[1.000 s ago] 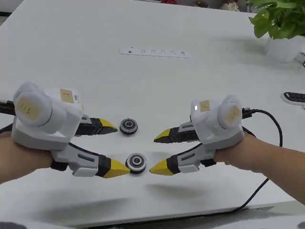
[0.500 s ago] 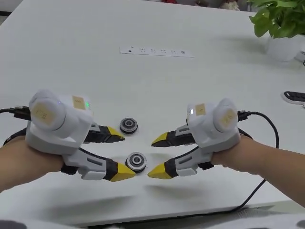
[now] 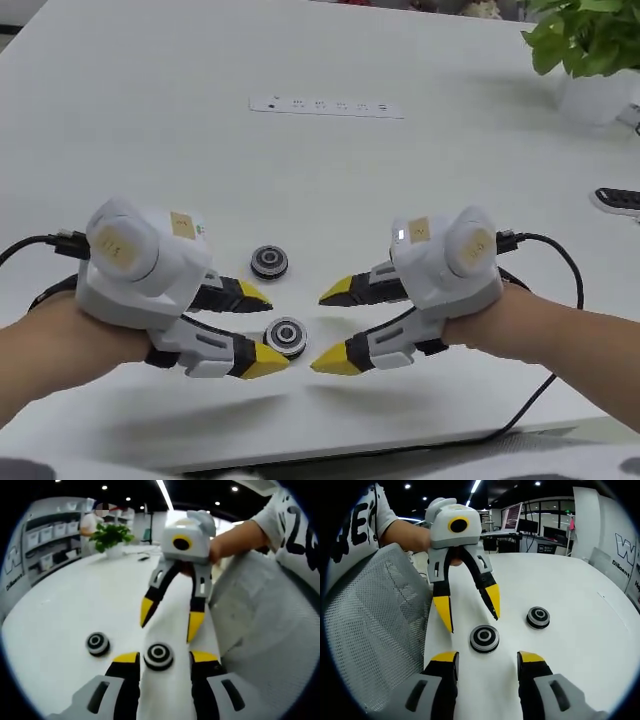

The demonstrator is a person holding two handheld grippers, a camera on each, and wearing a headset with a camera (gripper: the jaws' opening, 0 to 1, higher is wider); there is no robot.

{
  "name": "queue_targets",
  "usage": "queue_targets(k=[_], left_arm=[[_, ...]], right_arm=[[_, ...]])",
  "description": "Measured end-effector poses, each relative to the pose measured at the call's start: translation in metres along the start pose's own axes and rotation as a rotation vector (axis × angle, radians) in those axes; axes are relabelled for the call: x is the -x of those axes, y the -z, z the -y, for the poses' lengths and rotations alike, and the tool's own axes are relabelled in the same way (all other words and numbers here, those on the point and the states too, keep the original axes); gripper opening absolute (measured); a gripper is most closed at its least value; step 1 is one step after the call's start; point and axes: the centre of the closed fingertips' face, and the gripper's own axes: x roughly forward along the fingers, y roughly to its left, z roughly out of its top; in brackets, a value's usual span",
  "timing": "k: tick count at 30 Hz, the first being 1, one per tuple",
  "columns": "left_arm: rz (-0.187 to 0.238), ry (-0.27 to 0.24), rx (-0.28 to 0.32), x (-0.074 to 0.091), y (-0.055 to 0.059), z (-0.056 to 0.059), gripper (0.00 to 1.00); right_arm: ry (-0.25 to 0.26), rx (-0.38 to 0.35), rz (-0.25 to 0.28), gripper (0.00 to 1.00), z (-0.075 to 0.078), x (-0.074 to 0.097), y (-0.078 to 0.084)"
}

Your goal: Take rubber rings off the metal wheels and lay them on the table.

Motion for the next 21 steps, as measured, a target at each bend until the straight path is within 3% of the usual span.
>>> queue_targets(k=[21], left_arm=[[-0.019, -0.017, 0.005, -0.012, 0.003, -0.005, 0.22]], right_arm=[[-0.003, -0.004, -0.008, 0.43, 0.0, -0.001, 0.005]])
